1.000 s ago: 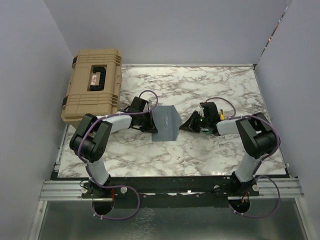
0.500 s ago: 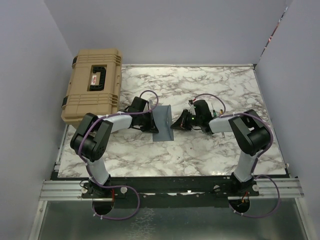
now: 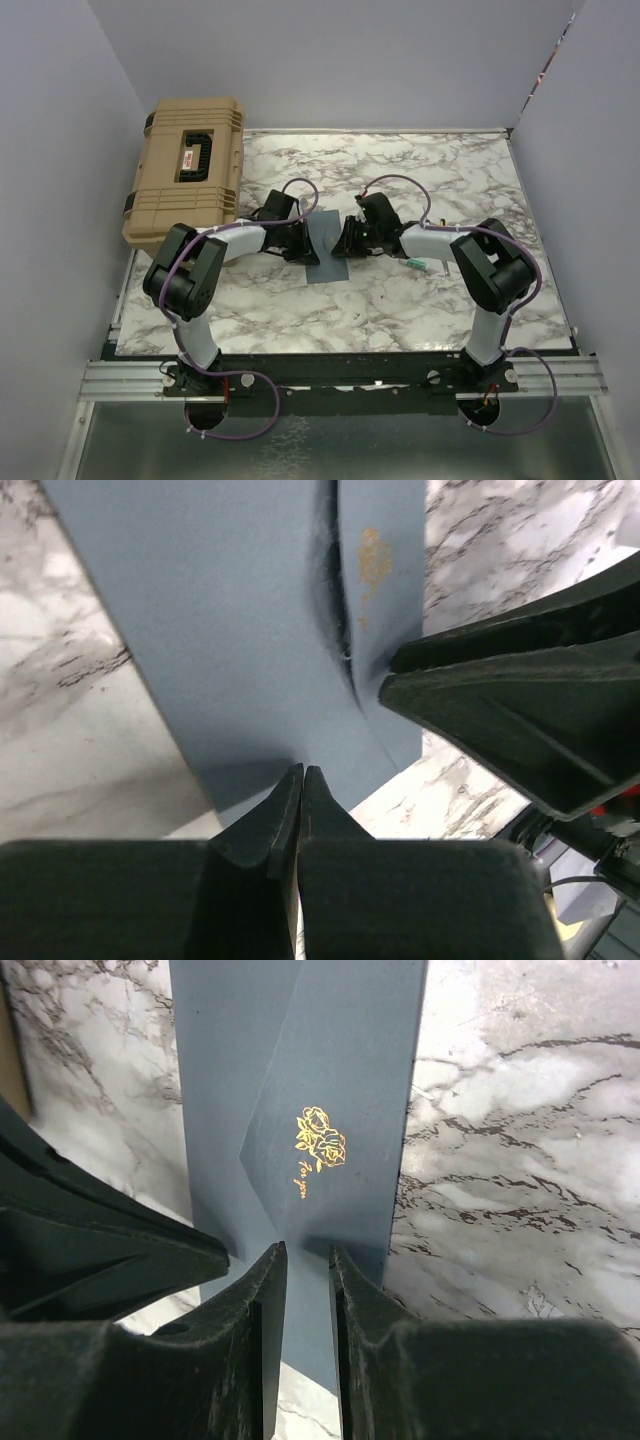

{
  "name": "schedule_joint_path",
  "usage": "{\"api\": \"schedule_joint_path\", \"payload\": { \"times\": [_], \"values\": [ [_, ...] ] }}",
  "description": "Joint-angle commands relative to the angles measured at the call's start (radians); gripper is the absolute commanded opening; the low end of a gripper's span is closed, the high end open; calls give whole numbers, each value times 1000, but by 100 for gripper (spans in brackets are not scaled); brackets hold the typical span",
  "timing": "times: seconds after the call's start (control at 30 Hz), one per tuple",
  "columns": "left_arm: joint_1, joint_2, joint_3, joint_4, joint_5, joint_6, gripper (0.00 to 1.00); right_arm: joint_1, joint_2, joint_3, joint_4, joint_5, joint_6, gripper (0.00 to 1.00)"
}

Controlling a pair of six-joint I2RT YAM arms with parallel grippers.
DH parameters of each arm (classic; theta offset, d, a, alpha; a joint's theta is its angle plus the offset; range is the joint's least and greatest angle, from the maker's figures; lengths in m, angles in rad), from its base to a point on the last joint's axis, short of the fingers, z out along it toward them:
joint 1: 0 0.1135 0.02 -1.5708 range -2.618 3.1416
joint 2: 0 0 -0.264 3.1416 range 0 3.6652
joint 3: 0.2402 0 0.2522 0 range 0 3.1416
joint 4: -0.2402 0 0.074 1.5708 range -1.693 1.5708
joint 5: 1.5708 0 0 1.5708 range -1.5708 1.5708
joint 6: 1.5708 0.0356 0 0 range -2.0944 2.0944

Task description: Place the letter into the envelope and seal it

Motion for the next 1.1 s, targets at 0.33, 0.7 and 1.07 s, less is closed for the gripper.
{"api": "schedule_joint_path", "payload": {
  "times": [0.33,0.7,1.07],
  "values": [
    [22,125,255,85,71,-33,1,55,-8,-59,-138,286,-306,26],
    [20,353,356,101,85,48,1,55,-89,-105,-100,221,-370,26],
    [60,377,268,-9,69,11,0,57,-40,51,-194,234,-286,24]
  ]
}}
